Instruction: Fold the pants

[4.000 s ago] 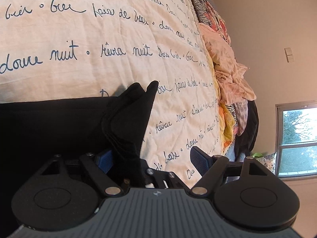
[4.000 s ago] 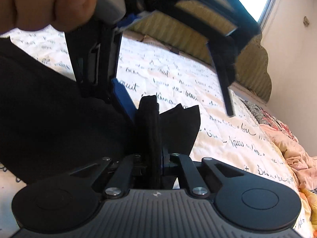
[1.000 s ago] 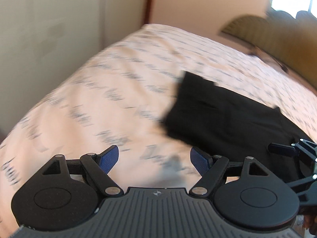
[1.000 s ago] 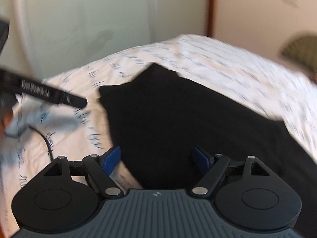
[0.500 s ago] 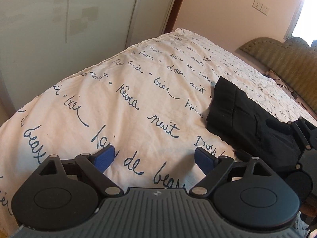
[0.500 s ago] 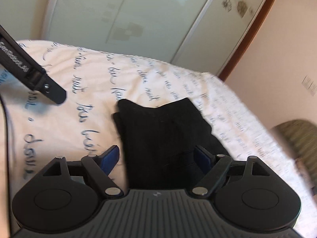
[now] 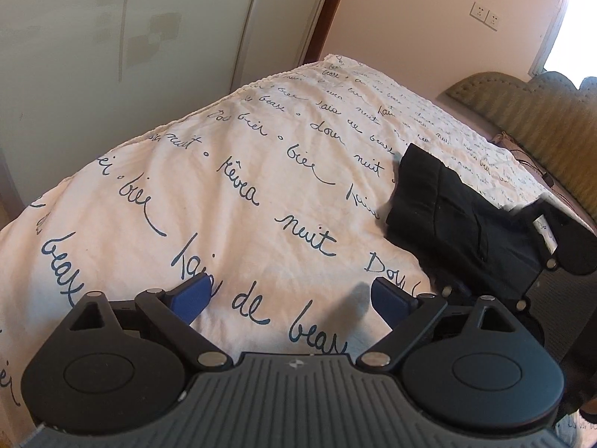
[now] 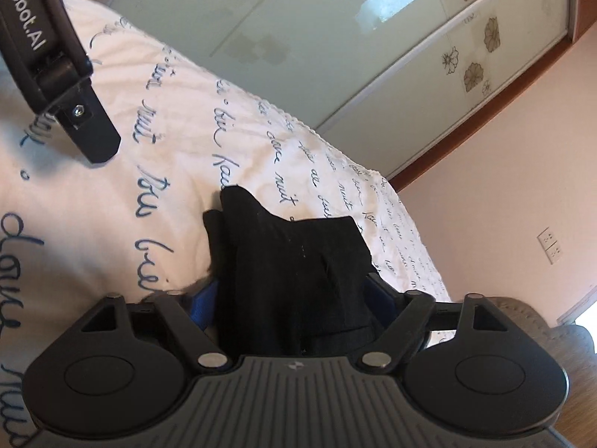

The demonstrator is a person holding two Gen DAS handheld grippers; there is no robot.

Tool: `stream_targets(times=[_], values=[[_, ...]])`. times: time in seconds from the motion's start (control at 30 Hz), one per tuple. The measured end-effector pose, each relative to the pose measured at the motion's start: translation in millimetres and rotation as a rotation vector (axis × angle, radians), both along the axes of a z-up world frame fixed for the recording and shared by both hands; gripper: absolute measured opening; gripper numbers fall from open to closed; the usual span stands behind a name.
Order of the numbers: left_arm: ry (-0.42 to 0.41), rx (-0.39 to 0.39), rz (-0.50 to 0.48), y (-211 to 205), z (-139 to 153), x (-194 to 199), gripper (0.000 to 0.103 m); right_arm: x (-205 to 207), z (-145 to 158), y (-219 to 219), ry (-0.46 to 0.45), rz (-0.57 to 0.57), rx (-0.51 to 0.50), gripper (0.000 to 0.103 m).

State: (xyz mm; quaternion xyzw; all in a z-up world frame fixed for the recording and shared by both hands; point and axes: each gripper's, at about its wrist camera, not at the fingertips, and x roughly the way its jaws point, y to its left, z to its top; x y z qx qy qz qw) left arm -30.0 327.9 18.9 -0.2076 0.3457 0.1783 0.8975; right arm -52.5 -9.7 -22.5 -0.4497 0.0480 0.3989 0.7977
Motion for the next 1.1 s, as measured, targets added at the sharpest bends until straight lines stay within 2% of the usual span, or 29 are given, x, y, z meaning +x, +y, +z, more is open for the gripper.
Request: stream_targets(times=[0.03, 0.13, 0.2, 0.27, 0.33, 0.4, 0.5, 0.53, 0.6, 0.67, 0.73, 0.77, 0.8, 0.83, 0.87, 0.9, 0.93, 0.97, 1.03, 1.1], values=[[0.001, -0.005, 0.002, 0.3, 0.8, -0.4, 0.094, 0.8, -2.3, 0.1, 0.021, 0.002, -0.016, 0.016], [-0.006, -0.032, 0.015, 1.8, 5.4, -0.2, 0.094, 0.1, -8.3, -5.2, 0.028, 0.011, -0.012, 0.014], [-0.03, -0.083, 0.012, 2.9, 11.6, 0.7, 0.094, 4.1, 1.4, -10.6, 0.074, -0.004, 0.043, 0.011], [-0.063, -0.165, -0.025, 2.5, 20.0, 6.1, 0.094, 2.7, 15.0, -19.6, 0.07, -0.013, 0.125, 0.01], [-0.109, -0.274, -0.074, 2.1, 27.4, 16.0, 0.094, 5.2, 30.0, -29.6, 0.1, -0.027, 0.202, 0.01], [-0.158, -0.454, -0.121, 2.4, 30.0, 33.1, 0.095, 8.5, 40.4, -39.6, 0.136, -0.039, 0.252, 0.01], [-0.2, -0.728, -0.167, -2.3, 19.2, 67.6, 0.096, 9.7, 44.1, -47.3, 0.157, -0.04, 0.27, 0.01], [-0.189, -0.771, -0.154, -5.2, 14.8, 79.7, 0.096, 8.6, 43.7, -48.2, 0.157, -0.034, 0.269, 0.01], [-0.18, -0.793, -0.15, -12.6, 7.2, 103.8, 0.094, 5.9, 41.5, -49.5, 0.157, -0.028, 0.265, 0.01], [-0.139, -0.829, -0.104, -16.1, -4.6, 120.6, 0.091, 3.9, 39.9, -48.3, 0.159, -0.022, 0.256, 0.01], [-0.11, -0.843, -0.065, -17.5, -16.9, 130.8, 0.076, 2.9, 38.2, -47.5, 0.162, -0.021, 0.255, 0.01], [-0.075, -0.84, -0.048, -17.7, -24.1, 135.8, 0.059, 2.6, 37.5, -46.9, 0.164, -0.026, 0.253, 0.011], [-0.04, -0.841, -0.037, -17.5, -31.5, 140.4, 0.05, 2.5, 36.5, -46.3, 0.177, -0.028, 0.243, 0.017], [-0.016, -0.837, -0.031, -17.8, -38.2, 143.3, 0.05, 2.3, 35.2, -43.4, 0.197, -0.03, 0.214, 0.024], [-0.006, -0.828, -0.028, -17.6, -43.4, 145.7, 0.046, 2.3, 34.1, -43.1, 0.213, -0.037, 0.192, 0.038], [0.005, -0.802, -0.022, -17.9, -46.3, 145.7, 0.033, 2.5, 33.8, -45.4, 0.247, -0.034, 0.174, 0.062], [0.006, -0.782, -0.025, -17.1, -47.8, 145.7, 0.032, 2.8, 35.2, -52.7, 0.276, -0.039, 0.191, 0.073], [0.002, -0.77, -0.029, -15.6, -48.6, 145.8, 0.026, 3.8, 38.4, -63.8, 0.307, -0.037, 0.233, 0.083], [-0.004, -0.725, -0.044, -17.4, -46.5, 146.1, 0.024, 17.0, 49.3, -91.8, 0.451, -0.04, 0.334, 0.083], [-0.01, -0.592, -0.075, -27.6, -33.8, 147.8, 0.02, 44.5, 62.4, -121.3, 0.669, -0.07, 0.49, 0.083]])
